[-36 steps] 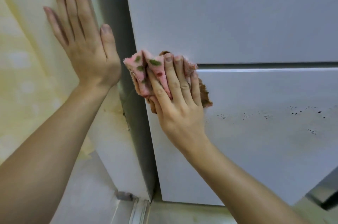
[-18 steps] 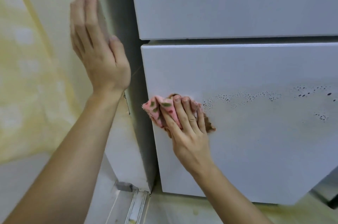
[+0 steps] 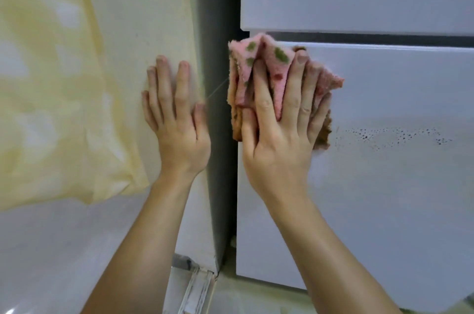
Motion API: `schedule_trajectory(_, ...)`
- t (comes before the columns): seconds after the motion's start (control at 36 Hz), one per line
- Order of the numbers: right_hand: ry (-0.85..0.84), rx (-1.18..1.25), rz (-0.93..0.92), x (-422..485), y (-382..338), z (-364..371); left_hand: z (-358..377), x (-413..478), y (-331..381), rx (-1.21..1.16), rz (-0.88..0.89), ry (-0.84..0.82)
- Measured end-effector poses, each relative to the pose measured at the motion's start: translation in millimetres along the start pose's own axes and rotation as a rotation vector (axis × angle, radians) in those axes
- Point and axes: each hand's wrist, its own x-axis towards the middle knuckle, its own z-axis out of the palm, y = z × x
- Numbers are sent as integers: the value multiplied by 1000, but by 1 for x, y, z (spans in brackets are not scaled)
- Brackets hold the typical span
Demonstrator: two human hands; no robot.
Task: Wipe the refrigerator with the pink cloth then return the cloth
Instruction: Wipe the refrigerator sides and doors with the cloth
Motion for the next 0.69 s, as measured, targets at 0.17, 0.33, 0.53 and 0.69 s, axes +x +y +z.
schedule_trajectory(0.17, -229, -23, -241, -128, 49, 2, 5, -9, -1, 9, 5, 22)
schedule_trajectory(0.33, -415, -89, -301, -180, 76, -8, 4, -12, 7, -14, -30, 35)
schedule_trajectory(0.53, -236, 25, -133, -90, 44, -8, 4, -13, 15, -69, -81, 56)
schedule_trajectory(0.69, -32, 181, 88, -16, 8, -8, 4, -13, 17, -79, -97, 70)
